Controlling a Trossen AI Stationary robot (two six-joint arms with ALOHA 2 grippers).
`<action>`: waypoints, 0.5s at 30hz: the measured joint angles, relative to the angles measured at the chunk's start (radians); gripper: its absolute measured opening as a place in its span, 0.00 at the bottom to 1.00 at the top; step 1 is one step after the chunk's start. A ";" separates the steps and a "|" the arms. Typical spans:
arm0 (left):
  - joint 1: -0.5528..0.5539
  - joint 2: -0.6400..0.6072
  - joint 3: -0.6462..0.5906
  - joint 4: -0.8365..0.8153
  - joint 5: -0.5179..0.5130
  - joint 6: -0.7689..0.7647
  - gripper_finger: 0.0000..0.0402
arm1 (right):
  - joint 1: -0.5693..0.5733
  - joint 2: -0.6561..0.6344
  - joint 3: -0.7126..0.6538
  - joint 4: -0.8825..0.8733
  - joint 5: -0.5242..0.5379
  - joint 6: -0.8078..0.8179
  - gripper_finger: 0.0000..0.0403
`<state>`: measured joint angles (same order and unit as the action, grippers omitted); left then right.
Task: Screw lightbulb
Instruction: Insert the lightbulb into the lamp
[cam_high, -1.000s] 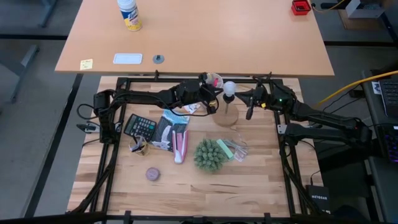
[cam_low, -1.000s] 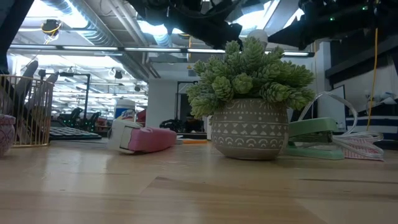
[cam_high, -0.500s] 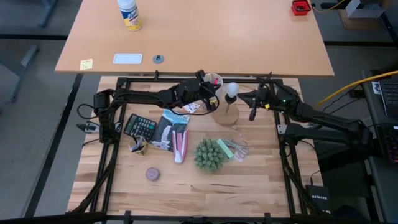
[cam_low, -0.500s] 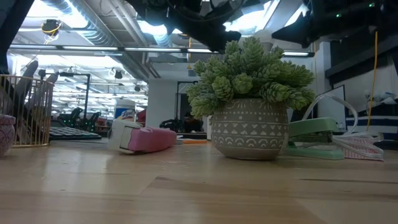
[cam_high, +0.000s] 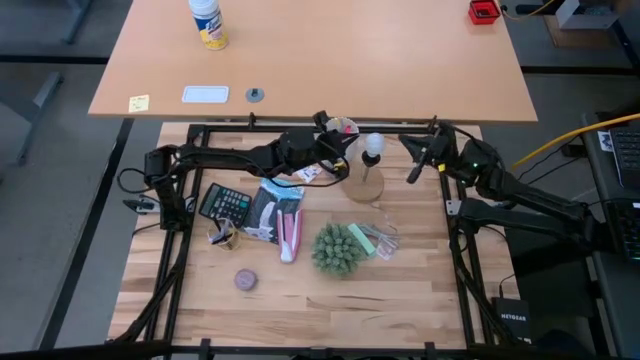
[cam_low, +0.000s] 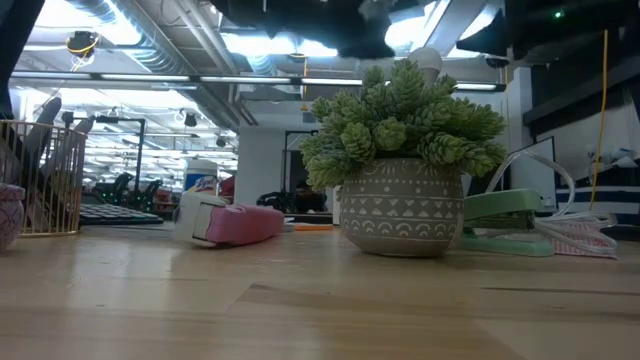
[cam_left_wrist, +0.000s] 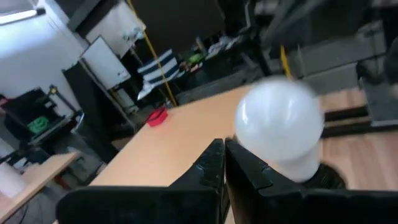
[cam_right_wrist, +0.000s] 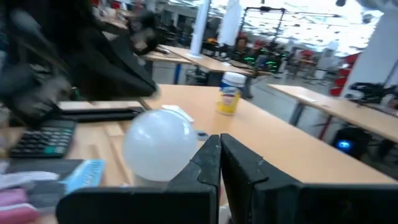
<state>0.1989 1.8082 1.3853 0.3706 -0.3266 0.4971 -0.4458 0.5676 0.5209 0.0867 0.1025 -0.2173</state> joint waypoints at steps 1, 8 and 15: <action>-0.006 -0.012 0.000 -0.006 0.013 -0.003 0.01 | 0.000 0.003 0.000 0.000 0.012 -0.013 0.04; -0.038 -0.028 0.000 -0.027 0.234 -0.100 0.01 | 0.000 0.079 0.000 0.069 0.019 -0.076 0.04; -0.031 -0.001 0.000 -0.030 0.313 -0.150 0.01 | 0.000 0.156 0.000 0.098 0.018 -0.080 0.04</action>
<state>0.1677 1.8076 1.3857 0.3404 -0.0132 0.3475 -0.4461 0.7235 0.5205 0.1844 0.1207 -0.2970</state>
